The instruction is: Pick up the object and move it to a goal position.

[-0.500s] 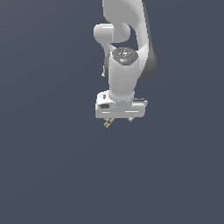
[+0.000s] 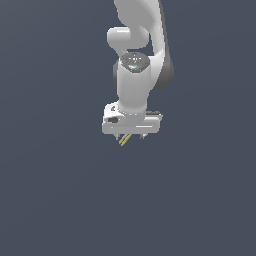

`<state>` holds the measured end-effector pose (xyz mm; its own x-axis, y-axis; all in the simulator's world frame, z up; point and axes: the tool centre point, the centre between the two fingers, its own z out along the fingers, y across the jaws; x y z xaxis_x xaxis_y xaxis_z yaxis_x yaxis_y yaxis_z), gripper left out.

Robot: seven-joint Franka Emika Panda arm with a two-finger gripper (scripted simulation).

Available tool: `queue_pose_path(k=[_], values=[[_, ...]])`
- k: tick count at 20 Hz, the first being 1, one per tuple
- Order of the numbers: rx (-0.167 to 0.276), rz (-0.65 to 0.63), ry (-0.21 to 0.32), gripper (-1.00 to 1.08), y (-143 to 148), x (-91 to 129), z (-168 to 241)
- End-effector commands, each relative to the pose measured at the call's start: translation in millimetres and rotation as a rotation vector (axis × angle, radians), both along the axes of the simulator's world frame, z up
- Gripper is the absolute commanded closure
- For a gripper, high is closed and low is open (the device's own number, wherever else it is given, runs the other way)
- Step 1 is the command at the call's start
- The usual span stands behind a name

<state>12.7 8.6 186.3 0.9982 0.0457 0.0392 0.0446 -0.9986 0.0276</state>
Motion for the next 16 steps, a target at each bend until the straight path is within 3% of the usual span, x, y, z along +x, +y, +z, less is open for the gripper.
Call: queue_pose_path(k=[1,8,16], values=[[-0.004,0.004,0.001,-0.92,-4.6,-0.3,1.3],[0.001,-0.024,0.002,-0.92,-3.6,-4.2,-5.3],[0.016,-0.146,0.008,-0.92,-4.4,-23.2,-32.4]])
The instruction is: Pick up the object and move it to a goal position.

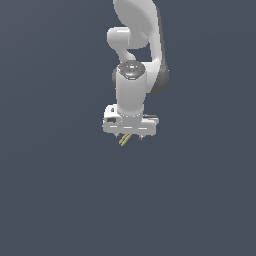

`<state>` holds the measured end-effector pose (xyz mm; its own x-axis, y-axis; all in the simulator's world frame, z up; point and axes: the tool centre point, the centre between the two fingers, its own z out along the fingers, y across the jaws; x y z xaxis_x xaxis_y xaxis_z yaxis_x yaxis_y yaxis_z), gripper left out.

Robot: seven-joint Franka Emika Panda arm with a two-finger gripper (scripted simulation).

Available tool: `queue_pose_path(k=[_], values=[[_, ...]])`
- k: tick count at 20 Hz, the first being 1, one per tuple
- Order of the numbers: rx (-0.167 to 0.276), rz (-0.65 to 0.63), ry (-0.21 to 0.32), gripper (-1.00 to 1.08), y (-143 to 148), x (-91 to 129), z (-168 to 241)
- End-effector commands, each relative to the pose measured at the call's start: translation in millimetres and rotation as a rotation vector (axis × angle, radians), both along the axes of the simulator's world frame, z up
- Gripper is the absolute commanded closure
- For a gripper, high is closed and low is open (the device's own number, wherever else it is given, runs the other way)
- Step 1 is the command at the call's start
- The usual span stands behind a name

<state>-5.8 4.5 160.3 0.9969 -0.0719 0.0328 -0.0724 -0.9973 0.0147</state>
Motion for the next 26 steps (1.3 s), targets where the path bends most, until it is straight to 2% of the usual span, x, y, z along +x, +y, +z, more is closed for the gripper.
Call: queue_pose_path(k=[1,15,21,26], values=[[0.006,-0.051,0.003,-0.92,-0.6,-8.4,-11.2],[0.026,-0.423,0.022,-0.92,-9.7,-76.2,-79.9],[0.025,-0.505,0.026,-0.92,-12.8,-92.7,-92.5],[0.025,-0.527,0.026,-0.92,-13.5,-97.1,-95.6]])
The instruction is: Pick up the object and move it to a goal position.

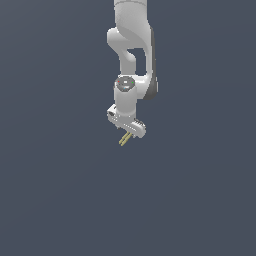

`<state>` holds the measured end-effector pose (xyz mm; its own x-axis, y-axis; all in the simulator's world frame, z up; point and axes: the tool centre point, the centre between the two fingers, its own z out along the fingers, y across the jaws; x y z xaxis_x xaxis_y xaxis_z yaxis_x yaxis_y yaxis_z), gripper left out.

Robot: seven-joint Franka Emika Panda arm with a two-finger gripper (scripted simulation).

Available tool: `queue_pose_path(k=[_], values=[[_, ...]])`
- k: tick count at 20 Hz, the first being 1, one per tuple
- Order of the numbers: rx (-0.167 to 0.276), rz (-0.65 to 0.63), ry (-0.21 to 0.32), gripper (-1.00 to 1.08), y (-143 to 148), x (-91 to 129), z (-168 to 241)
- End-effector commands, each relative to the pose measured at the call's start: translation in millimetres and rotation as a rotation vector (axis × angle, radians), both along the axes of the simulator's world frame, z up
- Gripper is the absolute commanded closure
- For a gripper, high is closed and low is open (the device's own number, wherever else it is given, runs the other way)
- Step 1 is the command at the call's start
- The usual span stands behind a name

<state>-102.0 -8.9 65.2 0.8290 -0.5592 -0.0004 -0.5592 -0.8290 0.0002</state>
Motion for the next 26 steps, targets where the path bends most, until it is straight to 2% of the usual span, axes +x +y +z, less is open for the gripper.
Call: queue_pose_path(k=[1,20,21,26], values=[[0.000,0.000,0.000,-0.92,0.0,0.0,0.0],[0.000,-0.006,0.000,-0.92,-0.3,-1.5,-50.7],[0.000,-0.006,0.000,1.08,-0.3,-1.5,-50.7],[0.000,-0.006,0.000,1.08,-0.3,-1.5,-50.7]])
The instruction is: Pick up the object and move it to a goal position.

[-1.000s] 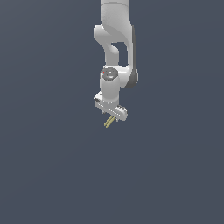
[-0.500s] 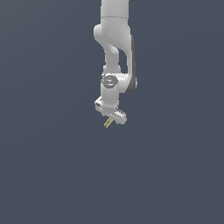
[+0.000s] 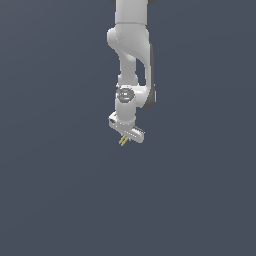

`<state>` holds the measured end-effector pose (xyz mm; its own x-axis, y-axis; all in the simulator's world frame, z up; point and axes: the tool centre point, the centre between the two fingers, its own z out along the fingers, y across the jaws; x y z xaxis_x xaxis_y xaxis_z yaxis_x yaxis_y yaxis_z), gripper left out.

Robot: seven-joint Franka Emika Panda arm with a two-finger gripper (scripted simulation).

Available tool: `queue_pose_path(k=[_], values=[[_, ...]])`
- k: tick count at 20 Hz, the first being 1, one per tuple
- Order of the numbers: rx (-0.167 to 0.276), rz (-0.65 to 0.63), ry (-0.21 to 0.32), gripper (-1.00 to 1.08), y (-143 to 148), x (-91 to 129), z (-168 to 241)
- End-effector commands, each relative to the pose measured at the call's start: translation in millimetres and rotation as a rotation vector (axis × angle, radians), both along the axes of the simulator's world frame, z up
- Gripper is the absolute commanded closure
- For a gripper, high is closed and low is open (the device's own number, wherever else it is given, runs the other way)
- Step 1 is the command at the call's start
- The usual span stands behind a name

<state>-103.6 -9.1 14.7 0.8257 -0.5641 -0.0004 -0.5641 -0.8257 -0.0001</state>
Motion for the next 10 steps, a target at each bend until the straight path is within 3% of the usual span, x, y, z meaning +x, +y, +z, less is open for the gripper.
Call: queue_pose_path(k=[1,10], values=[[0.000,0.000,0.000,1.08,-0.1,0.1,-0.2],[0.000,0.000,0.000,1.08,4.4,4.7,0.0]])
